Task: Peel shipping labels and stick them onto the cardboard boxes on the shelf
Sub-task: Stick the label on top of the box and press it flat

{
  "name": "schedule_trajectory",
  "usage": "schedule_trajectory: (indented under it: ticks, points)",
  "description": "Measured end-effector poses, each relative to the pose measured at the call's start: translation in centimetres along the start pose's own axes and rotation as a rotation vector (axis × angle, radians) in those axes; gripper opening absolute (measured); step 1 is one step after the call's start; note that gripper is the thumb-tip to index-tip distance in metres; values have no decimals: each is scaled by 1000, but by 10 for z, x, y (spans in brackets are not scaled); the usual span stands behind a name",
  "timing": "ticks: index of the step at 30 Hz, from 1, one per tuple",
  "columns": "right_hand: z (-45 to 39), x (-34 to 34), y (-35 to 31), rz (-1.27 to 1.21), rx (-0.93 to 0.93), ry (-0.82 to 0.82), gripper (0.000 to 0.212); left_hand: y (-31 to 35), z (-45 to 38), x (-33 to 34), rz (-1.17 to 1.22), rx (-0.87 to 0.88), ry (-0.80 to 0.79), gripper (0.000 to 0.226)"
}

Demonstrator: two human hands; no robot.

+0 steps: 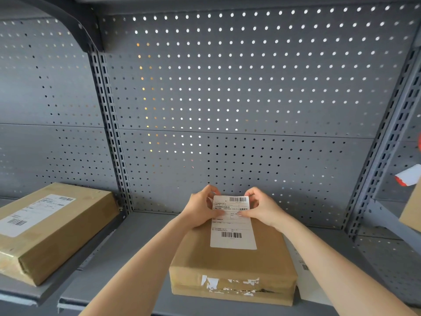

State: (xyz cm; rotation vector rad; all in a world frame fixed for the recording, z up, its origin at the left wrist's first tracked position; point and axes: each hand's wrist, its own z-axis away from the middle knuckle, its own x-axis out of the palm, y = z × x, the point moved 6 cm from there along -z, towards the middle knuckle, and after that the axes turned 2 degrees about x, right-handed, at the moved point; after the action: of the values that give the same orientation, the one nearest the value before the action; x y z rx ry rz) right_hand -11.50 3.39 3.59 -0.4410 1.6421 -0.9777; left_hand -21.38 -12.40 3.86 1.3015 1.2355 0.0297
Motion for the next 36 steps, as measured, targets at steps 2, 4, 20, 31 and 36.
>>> schedule_trajectory:
  ticks: [2,4,20,31,36]
  points:
    - [-3,0,1,9,0,20,33,1,-2,0,-22,9,11,39]
    - [-6,0,3,36,2,21,33,0,-4,1,-41,4,12,35]
    - [-20,1,6,124,-7,13,25,-8,-15,2,-157,6,15,19]
    - [-24,-3,2,189,-33,40,11,-9,-23,4,-208,36,31,10]
    - [-27,-4,3,192,-41,63,3,-9,-25,4,-249,45,65,1]
